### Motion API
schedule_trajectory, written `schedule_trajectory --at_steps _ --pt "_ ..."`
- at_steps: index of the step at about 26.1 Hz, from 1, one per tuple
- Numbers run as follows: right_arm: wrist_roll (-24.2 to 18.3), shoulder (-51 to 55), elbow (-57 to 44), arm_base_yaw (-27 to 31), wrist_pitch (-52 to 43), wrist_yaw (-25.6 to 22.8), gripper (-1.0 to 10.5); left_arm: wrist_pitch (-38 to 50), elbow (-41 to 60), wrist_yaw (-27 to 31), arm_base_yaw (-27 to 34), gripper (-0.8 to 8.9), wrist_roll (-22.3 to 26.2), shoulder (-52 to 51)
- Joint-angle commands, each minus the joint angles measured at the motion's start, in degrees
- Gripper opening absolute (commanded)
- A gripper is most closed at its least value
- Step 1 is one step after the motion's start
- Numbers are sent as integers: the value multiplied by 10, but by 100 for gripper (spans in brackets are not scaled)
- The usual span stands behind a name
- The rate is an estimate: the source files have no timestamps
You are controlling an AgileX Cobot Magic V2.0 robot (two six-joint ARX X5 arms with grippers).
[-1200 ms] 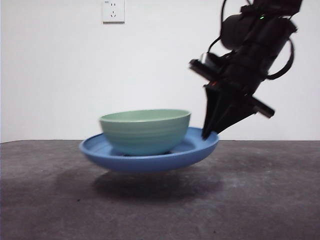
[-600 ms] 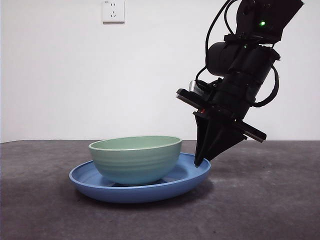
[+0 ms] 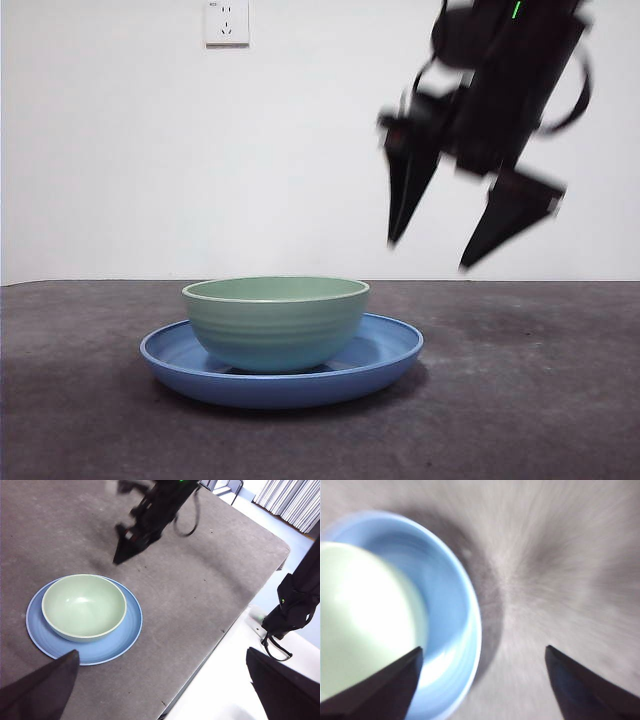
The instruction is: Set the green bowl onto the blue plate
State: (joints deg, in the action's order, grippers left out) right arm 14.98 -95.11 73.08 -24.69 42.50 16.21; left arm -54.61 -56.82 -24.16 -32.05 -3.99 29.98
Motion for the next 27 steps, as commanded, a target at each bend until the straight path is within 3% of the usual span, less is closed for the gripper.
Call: schedule_trajectory --at_steps 1,4,12,27 --pt "-17 68 13 -4 34 -3 493 4 -6 -3 -2 531 3 3" --pt "-26 181 13 -9 77 -14 573 4 -6 -3 -2 531 3 3" --pt "-54 399 8 -42 150 -91 579 4 -6 -3 -2 531 3 3" --pt "-64 614 -77 -71 207 -82 578 3 -6 -3 -2 531 3 3"
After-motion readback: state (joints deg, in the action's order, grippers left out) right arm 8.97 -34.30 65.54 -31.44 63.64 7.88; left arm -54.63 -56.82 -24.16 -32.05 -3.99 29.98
